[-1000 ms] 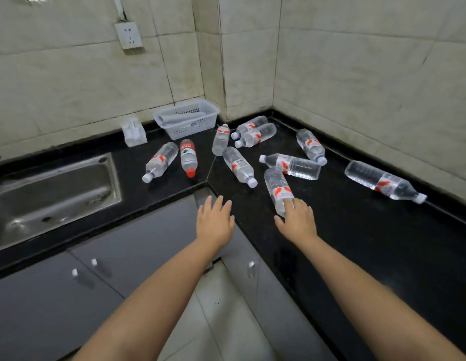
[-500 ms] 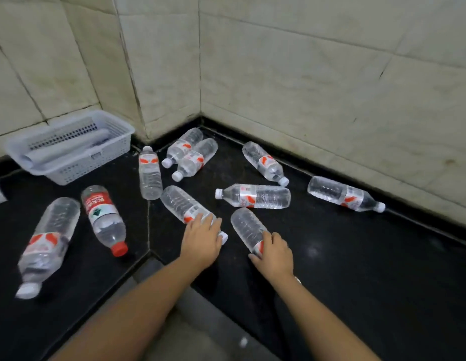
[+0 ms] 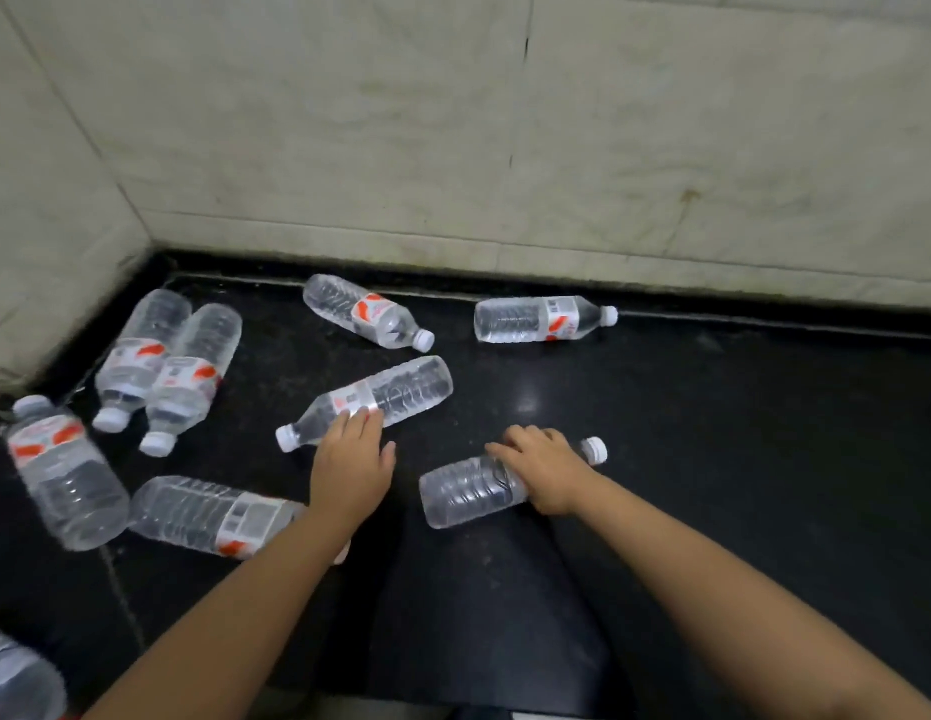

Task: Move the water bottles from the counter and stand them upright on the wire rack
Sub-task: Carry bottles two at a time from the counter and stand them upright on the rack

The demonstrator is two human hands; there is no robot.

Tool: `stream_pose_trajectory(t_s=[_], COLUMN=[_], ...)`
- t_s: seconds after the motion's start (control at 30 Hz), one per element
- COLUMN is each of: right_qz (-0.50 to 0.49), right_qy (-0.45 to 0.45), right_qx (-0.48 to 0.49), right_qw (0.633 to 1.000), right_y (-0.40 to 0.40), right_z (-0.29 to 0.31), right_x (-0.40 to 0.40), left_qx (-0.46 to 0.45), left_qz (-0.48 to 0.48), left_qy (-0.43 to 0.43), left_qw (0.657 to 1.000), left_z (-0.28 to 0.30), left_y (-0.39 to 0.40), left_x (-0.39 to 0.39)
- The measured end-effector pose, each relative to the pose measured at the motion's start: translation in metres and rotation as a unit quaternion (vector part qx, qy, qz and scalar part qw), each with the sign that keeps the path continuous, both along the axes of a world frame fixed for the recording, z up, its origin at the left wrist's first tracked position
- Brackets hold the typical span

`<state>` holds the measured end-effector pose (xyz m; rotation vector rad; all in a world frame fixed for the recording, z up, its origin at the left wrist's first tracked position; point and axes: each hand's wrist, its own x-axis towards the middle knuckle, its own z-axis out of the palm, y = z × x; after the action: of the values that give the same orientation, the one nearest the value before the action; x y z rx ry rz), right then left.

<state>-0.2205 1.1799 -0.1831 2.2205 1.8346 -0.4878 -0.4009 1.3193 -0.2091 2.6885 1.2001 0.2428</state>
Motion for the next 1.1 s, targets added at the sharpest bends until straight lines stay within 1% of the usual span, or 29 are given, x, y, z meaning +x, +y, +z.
stream_pose_trajectory(t_s=[0.1, 0.17, 0.23, 0.3, 0.33, 0.4, 0.43, 0.47, 0.53, 0.57, 0.6, 0.67, 0.7, 0.73, 0.77, 0.8, 0.87, 0.9, 0.93, 0.97, 1.0, 1.03, 1.07, 1.1], right_qz=[-0.001, -0.013, -0.034, -0.068, -0.099, -0.2, -0.248, -0.275, -0.275, -0.279, -0.3, -0.357, -0.379, -0.396, -0.408, -0.408, -0.386, -0.367, -0.344, -0.32, -0.293, -0.267, -0.246, -0.225], right_qy=[-0.041, -0.042, -0.004, 0.053, 0.088, 0.165, 0.188, 0.189, 0.149, 0.123, 0.11, 0.099, 0.095, 0.093, 0.094, 0.093, 0.073, 0.063, 0.052, 0.04, 0.03, 0.03, 0.035, 0.035], right_qx=[0.003, 0.015, 0.04, 0.06, 0.079, 0.139, 0.164, 0.186, 0.179, 0.169, 0.16, 0.148, 0.133, 0.114, 0.089, 0.063, 0.02, 0.008, 0.003, 0.0, 0.001, 0.003, 0.011, 0.04], right_qw=[0.999, 0.999, 0.999, 0.994, 0.988, 0.956, 0.936, 0.924, 0.933, 0.937, 0.934, 0.917, 0.911, 0.906, 0.904, 0.906, 0.92, 0.928, 0.938, 0.947, 0.956, 0.963, 0.969, 0.973], right_y=[0.009, 0.012, 0.012, 0.01, 0.009, 0.009, 0.009, 0.011, 0.015, 0.019, 0.023, 0.033, 0.039, 0.044, 0.049, 0.054, 0.059, 0.06, 0.058, 0.053, 0.046, 0.04, 0.032, 0.024], right_z=[0.003, -0.002, -0.012, -0.018, -0.021, -0.022, -0.024, -0.025, -0.029, -0.031, -0.031, -0.028, -0.026, -0.024, -0.023, -0.021, -0.02, -0.019, -0.018, -0.018, -0.017, -0.019, -0.021, -0.024], right_x=[0.034, 0.049, 0.057, 0.057, 0.057, 0.05, 0.046, 0.041, 0.03, 0.025, 0.021, 0.013, 0.01, 0.007, 0.004, 0.003, 0.002, 0.002, 0.001, -0.001, -0.002, -0.005, -0.011, -0.017], left_qx=[0.002, -0.011, -0.025, -0.049, -0.067, -0.095, -0.099, -0.099, -0.102, -0.103, -0.113, -0.116, -0.106, -0.1, -0.091, -0.084, -0.074, -0.083, -0.067, -0.049, -0.029, -0.02, -0.029, -0.044], left_qz=[0.004, 0.031, 0.046, 0.038, 0.032, 0.008, -0.021, -0.068, -0.196, -0.265, -0.326, -0.437, -0.467, -0.479, -0.479, -0.482, -0.499, -0.502, -0.501, -0.471, -0.427, -0.37, -0.303, -0.225], left_qy=[0.006, 0.059, 0.098, 0.125, 0.13, 0.124, 0.116, 0.111, 0.093, 0.089, 0.097, 0.148, 0.165, 0.209, 0.248, 0.268, 0.263, 0.244, 0.209, 0.152, 0.128, 0.141, 0.13, 0.108], left_qw=[1.0, 0.998, 0.994, 0.99, 0.989, 0.988, 0.988, 0.987, 0.971, 0.955, 0.934, 0.88, 0.862, 0.847, 0.837, 0.83, 0.822, 0.826, 0.837, 0.868, 0.894, 0.918, 0.944, 0.967], left_z=[0.006, 0.006, 0.005, 0.005, 0.005, 0.005, 0.003, 0.001, -0.001, -0.001, 0.0, 0.003, 0.005, 0.005, 0.007, 0.008, 0.011, 0.018, 0.019, 0.015, 0.012, 0.016, 0.016, 0.015], left_y=[0.02, 0.034, 0.049, 0.06, 0.065, 0.073, 0.077, 0.081, 0.084, 0.085, 0.086, 0.084, 0.08, 0.077, 0.074, 0.074, 0.075, 0.074, 0.073, 0.072, 0.071, 0.066, 0.061, 0.055], left_x=[0.031, 0.048, 0.062, 0.069, 0.071, 0.068, 0.066, 0.063, 0.056, 0.052, 0.049, 0.046, 0.044, 0.041, 0.039, 0.037, 0.034, 0.029, 0.026, 0.024, 0.023, 0.024, 0.026, 0.028])
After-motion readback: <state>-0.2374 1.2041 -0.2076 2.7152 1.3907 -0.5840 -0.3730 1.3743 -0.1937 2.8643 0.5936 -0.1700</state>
